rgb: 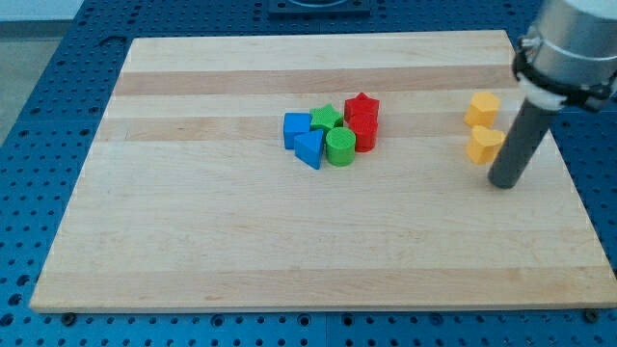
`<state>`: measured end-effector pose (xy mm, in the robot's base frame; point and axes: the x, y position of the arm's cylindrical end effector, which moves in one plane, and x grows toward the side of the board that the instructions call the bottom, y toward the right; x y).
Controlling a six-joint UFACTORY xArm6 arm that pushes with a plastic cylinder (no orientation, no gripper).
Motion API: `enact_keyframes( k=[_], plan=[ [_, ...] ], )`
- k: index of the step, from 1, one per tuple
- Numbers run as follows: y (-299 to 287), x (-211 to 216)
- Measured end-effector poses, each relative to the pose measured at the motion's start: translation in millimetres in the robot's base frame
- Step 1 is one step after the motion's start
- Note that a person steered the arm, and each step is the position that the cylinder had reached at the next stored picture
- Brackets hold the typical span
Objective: Slide yellow heart towards center right
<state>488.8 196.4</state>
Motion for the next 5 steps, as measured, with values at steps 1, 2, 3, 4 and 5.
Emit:
enact_keyframes(
  k=[1, 2, 3, 4, 5],
  plan=[
    [-46.1, 6.4],
    [-45.1, -11.3],
    [-6.3, -21.4],
    [24.4, -38.9],
    [39.4, -46.4]
  ],
)
